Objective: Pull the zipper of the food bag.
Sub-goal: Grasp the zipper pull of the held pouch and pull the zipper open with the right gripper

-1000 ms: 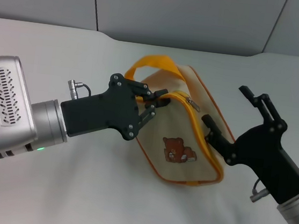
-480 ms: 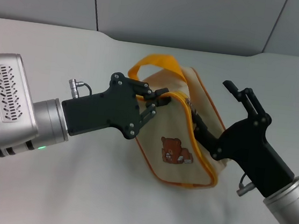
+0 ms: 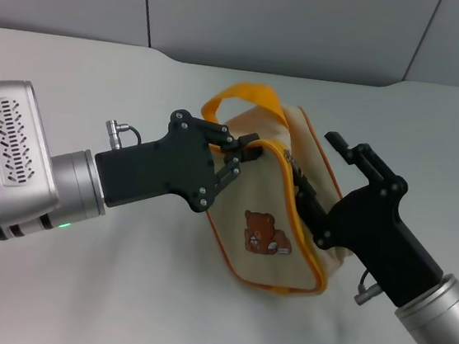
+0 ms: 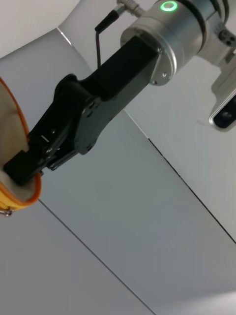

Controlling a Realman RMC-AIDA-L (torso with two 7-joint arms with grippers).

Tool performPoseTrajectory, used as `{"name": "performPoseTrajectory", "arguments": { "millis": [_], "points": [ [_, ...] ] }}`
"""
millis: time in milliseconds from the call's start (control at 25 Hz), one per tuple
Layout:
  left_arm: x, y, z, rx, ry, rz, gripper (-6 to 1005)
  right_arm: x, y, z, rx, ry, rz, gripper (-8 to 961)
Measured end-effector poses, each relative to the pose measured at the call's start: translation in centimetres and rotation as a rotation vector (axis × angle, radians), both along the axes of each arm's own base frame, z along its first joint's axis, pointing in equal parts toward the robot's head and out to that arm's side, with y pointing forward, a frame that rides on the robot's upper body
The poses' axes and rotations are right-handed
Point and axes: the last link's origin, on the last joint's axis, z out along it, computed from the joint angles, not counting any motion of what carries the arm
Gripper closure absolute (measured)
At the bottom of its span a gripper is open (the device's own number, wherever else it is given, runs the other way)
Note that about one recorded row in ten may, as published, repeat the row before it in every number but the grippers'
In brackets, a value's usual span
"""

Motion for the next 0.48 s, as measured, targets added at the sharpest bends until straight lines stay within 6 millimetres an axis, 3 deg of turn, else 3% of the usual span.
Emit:
{"name": "performPoseTrajectory", "arguments": {
  "millis": [120,480],
  "points": [
    [0.00,0.01,0.01,0.000,-0.001,0.001,927,-0.21,-0.22,-0.15,0.011,-0.008,0.008,304],
    [0.05,0.04,-0.01,-0.001,-0.003,0.002,911,-0.49,-0.26,-0.31,0.011,-0.004,0.012,689]
  ]
}}
